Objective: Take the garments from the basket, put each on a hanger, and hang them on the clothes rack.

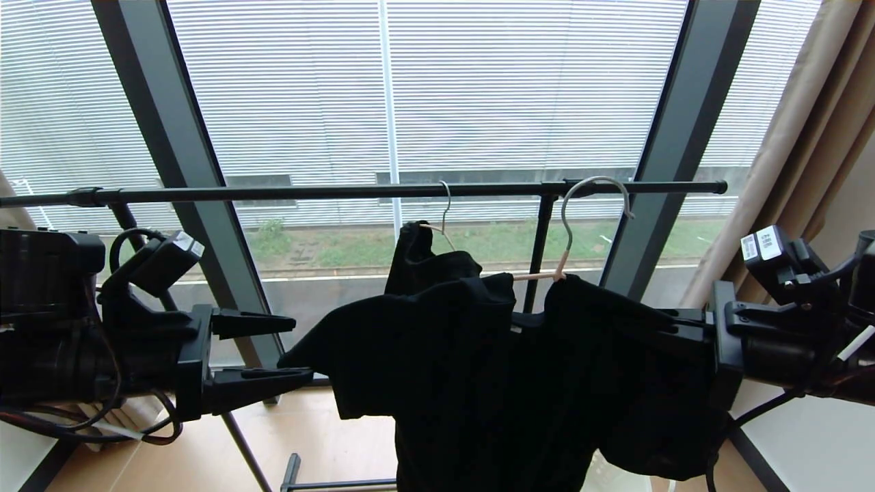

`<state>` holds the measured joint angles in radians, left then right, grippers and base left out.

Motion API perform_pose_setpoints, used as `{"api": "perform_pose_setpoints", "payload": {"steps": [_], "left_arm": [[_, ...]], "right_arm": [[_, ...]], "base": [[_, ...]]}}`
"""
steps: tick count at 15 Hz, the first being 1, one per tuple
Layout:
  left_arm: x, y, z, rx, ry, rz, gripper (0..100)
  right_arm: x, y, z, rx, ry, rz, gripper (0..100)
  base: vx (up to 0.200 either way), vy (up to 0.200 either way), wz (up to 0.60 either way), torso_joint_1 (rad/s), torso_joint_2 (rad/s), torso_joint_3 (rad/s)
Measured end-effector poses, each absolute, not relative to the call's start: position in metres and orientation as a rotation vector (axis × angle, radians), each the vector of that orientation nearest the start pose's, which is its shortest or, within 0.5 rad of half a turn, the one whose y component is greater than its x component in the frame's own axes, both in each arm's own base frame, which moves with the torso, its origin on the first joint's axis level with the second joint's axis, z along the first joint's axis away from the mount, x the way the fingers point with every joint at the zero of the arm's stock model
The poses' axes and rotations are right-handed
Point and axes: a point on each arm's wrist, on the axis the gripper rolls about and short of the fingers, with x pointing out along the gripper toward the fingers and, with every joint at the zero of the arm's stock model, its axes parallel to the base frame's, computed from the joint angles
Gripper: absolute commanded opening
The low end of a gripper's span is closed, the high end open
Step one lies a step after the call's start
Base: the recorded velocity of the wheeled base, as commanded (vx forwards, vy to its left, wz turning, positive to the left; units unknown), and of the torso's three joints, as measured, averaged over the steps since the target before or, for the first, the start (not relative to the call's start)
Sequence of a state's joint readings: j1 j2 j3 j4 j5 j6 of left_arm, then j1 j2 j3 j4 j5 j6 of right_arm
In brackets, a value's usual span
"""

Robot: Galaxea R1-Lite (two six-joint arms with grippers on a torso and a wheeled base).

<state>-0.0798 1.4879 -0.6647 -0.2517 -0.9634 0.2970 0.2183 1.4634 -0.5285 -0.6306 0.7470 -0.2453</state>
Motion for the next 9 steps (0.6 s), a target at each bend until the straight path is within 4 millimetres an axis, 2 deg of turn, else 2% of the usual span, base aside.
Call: {"api": "perform_pose_setpoints", "payload": {"steps": [5,6,9], "left_arm": [[0.236,-0.04,0.163,-0.01,0.417,-1.09,100],[0.236,-0.041,0.161,-0.013,0.422,-1.092,0],[0.238,-0.041,0.159,-0.028,0.434,-1.089,0]], "right_arm": [[0.214,0.062,0.174,-0.136,0.179,1.008,0],[0.213,0.062,0.174,-0.135,0.177,1.015,0],[0.214,0.058,0.175,-0.133,0.177,1.0,0]], "base": [[0.0,0.0,0.0,0.0,0.0,0.0],[0.0,0.0,0.0,0.0,0.0,0.0],[0.0,0.0,0.0,0.0,0.0,0.0]]}}
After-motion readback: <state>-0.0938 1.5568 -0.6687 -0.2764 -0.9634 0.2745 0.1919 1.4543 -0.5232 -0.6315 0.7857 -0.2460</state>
